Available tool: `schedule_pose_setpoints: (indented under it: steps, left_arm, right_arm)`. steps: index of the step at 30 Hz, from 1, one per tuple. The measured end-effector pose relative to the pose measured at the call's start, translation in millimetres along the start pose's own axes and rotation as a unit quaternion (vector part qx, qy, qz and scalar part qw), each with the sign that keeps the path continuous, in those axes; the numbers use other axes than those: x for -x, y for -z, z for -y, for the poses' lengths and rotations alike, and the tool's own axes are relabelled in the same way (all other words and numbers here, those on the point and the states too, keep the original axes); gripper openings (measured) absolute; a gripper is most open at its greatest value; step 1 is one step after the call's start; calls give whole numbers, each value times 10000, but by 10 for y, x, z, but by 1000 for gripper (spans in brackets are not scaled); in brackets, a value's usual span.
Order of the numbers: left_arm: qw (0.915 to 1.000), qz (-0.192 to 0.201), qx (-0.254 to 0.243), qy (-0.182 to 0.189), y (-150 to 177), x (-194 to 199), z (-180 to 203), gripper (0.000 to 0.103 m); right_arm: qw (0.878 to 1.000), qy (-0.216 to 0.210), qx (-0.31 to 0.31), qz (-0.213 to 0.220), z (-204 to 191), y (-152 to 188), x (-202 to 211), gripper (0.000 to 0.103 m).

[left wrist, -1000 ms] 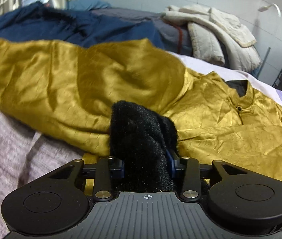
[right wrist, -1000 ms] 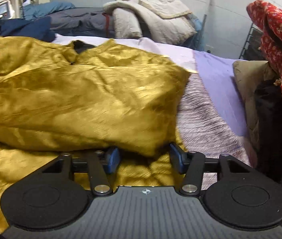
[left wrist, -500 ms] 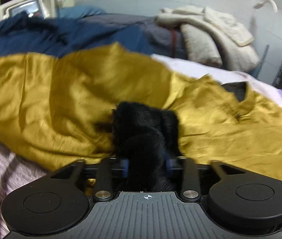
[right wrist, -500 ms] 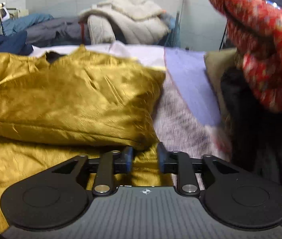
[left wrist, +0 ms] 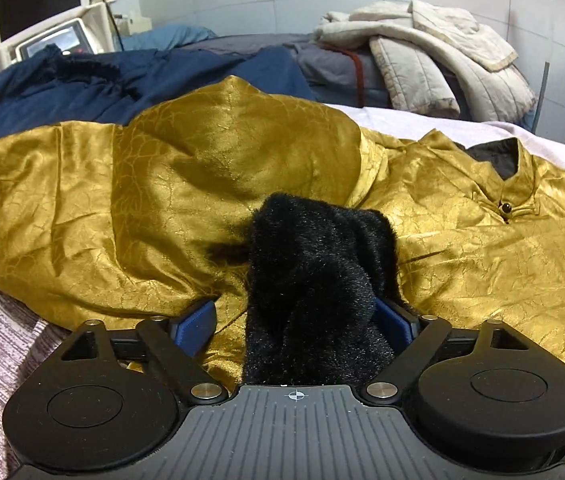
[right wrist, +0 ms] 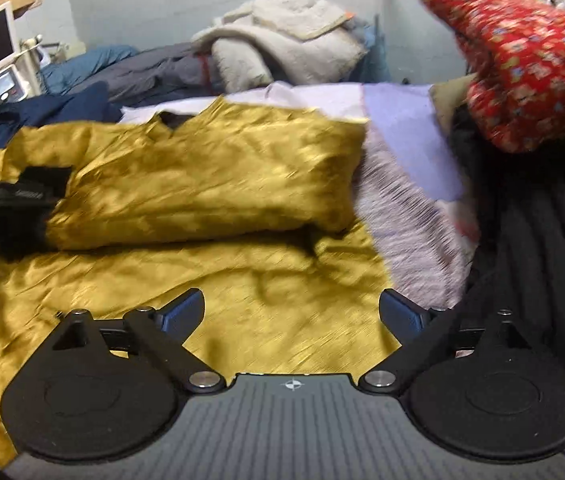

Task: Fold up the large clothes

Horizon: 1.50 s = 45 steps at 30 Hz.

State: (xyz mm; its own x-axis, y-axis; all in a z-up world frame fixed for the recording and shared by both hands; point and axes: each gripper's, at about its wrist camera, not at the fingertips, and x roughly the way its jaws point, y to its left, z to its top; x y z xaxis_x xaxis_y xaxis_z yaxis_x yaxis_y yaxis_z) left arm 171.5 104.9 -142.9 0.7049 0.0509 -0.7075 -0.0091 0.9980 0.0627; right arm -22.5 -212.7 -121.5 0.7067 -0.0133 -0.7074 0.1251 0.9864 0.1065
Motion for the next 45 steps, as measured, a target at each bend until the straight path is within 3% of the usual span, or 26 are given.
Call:
schedule_pose_setpoints:
  steps: [7,17,26,30,36,41,45]
  left_arm:
    - [9998,-163,-63,-9,-16,83,-31,103]
    - [9996,-255,-77,-25,-5,667,-237,103]
    - [9975,-165,-201,-654,34,965,-680,103]
    - [9954,-7,-231,-928,36,1210,-1130,103]
    - [9868,327,59,-1583,-140,1425,-2095,103]
    - [9683,860,687,-2244,-402,1307,-2955,103]
    - [9621,602,1118,-2413,-507,996,-3463,103]
  right_arm:
    - [9969,-612,-121,-487,-312,-29,-100,100]
    - [9918,-618,-333,-1069,-543,-195,-279,102]
    - [9901,-816,28,-1144,-843,-198,-294,102]
    - [9868,-1172,45,-1119,-919,-200,-161,102]
    - [9812,-1743,29,-831,-896,-177,162,102]
    - [9843,-1651,320,-538,-941,-163,365,102]
    - [9858,-1573,409,-410,-958,-156,447,102]
